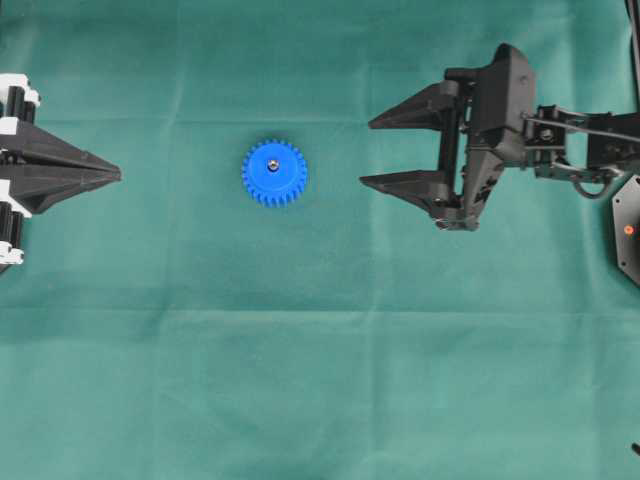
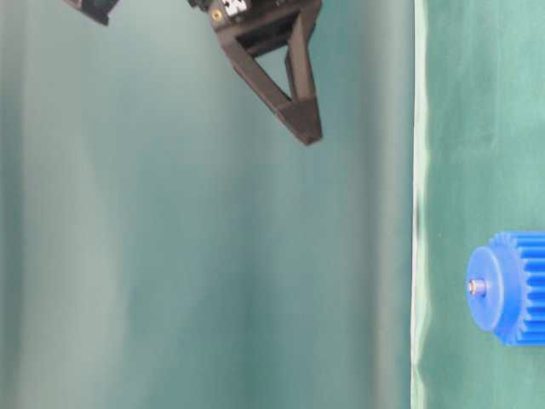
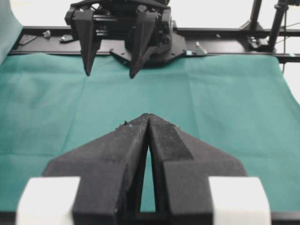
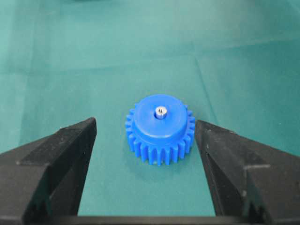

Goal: Insert the shaft placed at a random location into the center hole of the medium gear at another random location.

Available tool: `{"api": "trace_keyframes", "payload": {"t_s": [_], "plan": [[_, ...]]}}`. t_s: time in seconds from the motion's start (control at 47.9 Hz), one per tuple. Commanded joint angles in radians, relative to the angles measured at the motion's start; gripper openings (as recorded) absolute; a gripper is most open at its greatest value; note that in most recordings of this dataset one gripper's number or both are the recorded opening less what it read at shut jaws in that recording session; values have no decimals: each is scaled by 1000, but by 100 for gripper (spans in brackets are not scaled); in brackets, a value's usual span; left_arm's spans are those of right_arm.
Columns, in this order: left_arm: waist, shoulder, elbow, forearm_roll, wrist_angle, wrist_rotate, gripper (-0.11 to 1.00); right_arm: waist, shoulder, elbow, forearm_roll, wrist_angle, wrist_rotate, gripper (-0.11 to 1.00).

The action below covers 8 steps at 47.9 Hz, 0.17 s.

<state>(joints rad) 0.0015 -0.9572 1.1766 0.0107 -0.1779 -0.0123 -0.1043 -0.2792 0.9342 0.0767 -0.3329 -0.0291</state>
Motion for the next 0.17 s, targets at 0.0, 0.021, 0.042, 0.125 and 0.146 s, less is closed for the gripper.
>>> {"api": "trace_keyframes", "payload": {"t_s": [0.0, 0.021, 0.042, 0.125, 0.146], "plan": [[8, 6, -17, 3, -3, 2, 0, 3, -34, 2, 3, -3, 0, 83], [8, 8, -17, 3, -3, 2, 0, 3, -37, 3, 5, -5, 0, 83], [8, 6, -17, 3, -3, 2, 0, 3, -40, 6, 5, -6, 0, 83], [9, 6, -18, 3, -3, 2, 0, 3, -46, 11, 3, -5, 0, 83], [11, 6, -18, 3, -3, 2, 0, 3, -46, 11, 3, -6, 0, 83]]}}
